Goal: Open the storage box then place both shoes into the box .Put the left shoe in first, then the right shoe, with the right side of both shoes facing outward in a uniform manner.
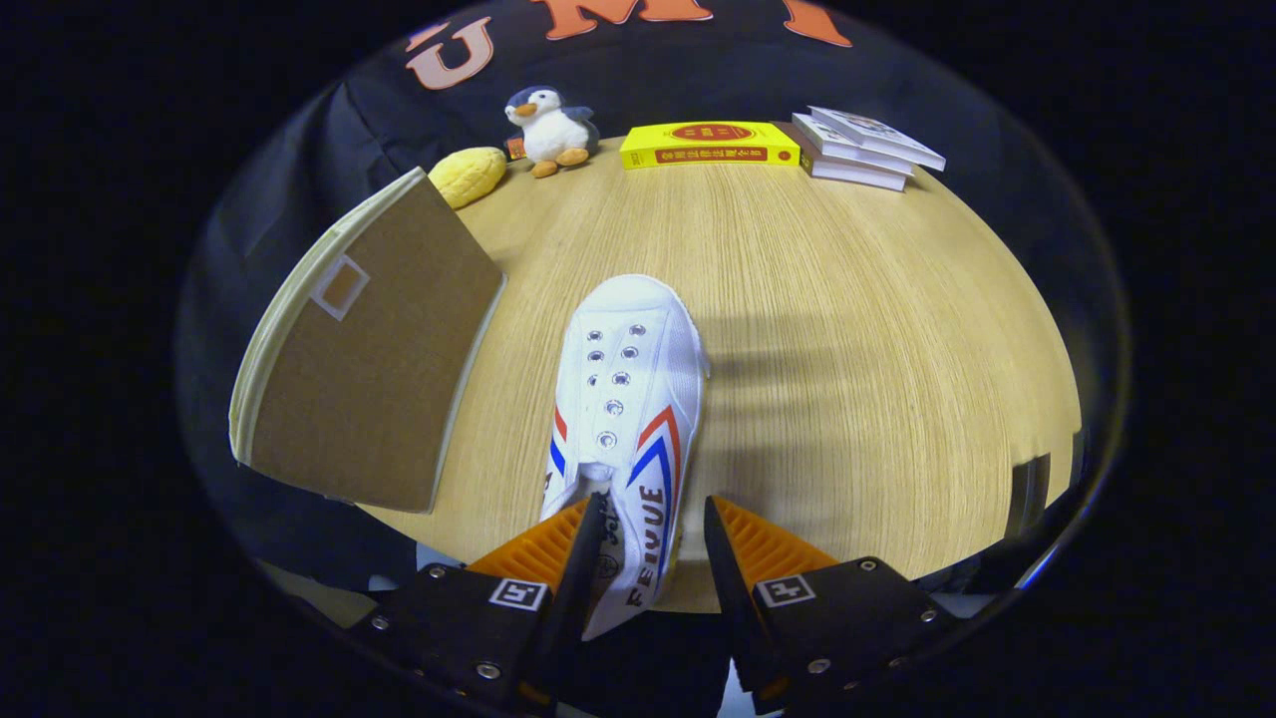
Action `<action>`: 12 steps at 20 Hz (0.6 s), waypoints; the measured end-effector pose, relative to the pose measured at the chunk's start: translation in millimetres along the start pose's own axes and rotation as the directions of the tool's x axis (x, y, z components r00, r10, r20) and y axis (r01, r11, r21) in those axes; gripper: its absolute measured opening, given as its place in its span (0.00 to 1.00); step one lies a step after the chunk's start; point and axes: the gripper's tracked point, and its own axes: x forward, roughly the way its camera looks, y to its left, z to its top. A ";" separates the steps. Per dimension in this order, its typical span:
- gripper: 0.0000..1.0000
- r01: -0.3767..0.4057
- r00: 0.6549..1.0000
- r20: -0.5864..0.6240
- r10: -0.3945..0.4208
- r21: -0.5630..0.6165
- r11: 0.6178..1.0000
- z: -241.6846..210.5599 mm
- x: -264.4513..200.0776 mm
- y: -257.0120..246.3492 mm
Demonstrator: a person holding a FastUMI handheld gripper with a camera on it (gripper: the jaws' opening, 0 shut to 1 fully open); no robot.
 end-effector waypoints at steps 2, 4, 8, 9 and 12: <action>0.62 -0.017 1.000 0.002 0.017 0.054 0.998 -1.7 7.5 -0.5; 0.58 -0.055 0.999 0.004 0.054 0.093 0.994 -0.4 10.5 7.0; 0.27 -0.056 0.998 0.026 0.053 0.162 0.985 2.9 10.5 2.9; 0.12 -0.056 0.998 0.028 0.052 0.197 0.979 2.2 11.8 2.9; 0.01 -0.076 0.995 0.084 0.059 0.213 0.974 18.8 0.4 9.3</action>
